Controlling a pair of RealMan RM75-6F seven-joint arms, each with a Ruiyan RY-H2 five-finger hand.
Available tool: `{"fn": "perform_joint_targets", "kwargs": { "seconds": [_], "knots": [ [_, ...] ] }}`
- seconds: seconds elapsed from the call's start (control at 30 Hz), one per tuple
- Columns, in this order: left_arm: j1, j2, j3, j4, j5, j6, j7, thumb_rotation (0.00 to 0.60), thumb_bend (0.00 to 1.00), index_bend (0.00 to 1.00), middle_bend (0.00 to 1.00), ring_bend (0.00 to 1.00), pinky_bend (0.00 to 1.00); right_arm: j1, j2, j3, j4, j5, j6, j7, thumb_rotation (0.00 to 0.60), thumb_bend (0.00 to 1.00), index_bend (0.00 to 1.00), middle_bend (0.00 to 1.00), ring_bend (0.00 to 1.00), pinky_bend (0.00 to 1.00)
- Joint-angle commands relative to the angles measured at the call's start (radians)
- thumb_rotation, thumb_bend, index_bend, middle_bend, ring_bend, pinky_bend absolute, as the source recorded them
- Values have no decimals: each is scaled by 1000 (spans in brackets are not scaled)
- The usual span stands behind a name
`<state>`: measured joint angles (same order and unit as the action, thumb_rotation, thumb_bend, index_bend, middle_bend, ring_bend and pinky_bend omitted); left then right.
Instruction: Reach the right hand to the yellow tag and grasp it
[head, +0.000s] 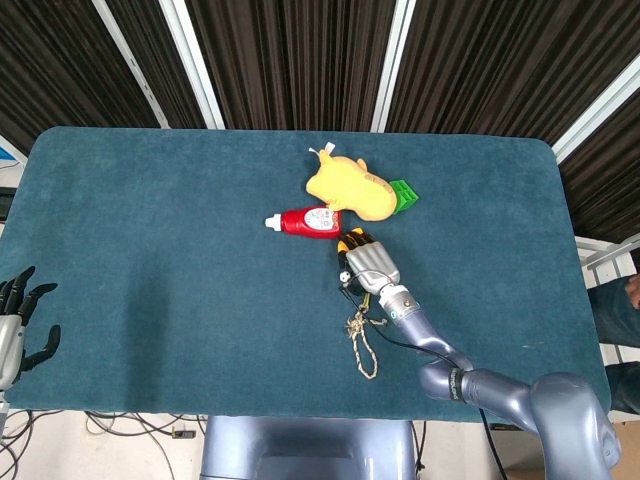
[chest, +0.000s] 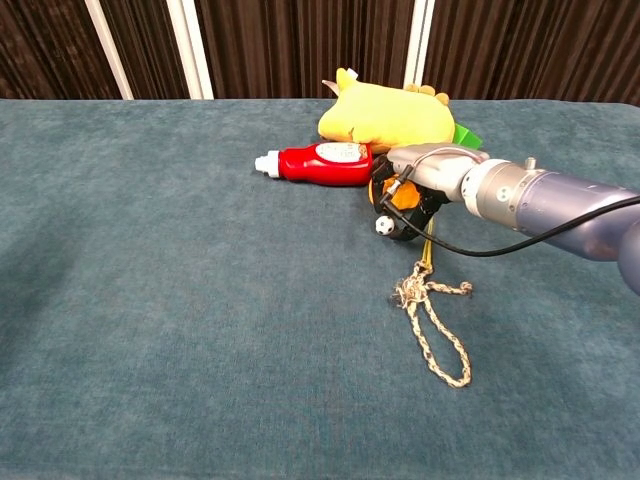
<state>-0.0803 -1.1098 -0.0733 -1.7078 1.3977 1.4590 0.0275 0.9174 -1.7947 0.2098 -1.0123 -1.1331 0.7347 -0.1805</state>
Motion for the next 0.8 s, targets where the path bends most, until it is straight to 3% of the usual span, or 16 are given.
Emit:
{"fn": "perform_joint_targets", "kwargs": {
  "seconds": [0.03, 0.8],
  "knots": [
    [0, 0, 0, 0, 0, 0, 1, 600, 441, 190, 0, 0, 0, 3, -6, 0, 8, -3, -2, -2, 600, 330, 478, 164, 114, 154],
    [-2, 2, 0, -2, -4, -3, 1, 600, 441, 190, 0, 0, 0, 11, -9, 5, 5, -1, -23, -11, 600, 360, 506, 167, 115, 154]
  ]
}}
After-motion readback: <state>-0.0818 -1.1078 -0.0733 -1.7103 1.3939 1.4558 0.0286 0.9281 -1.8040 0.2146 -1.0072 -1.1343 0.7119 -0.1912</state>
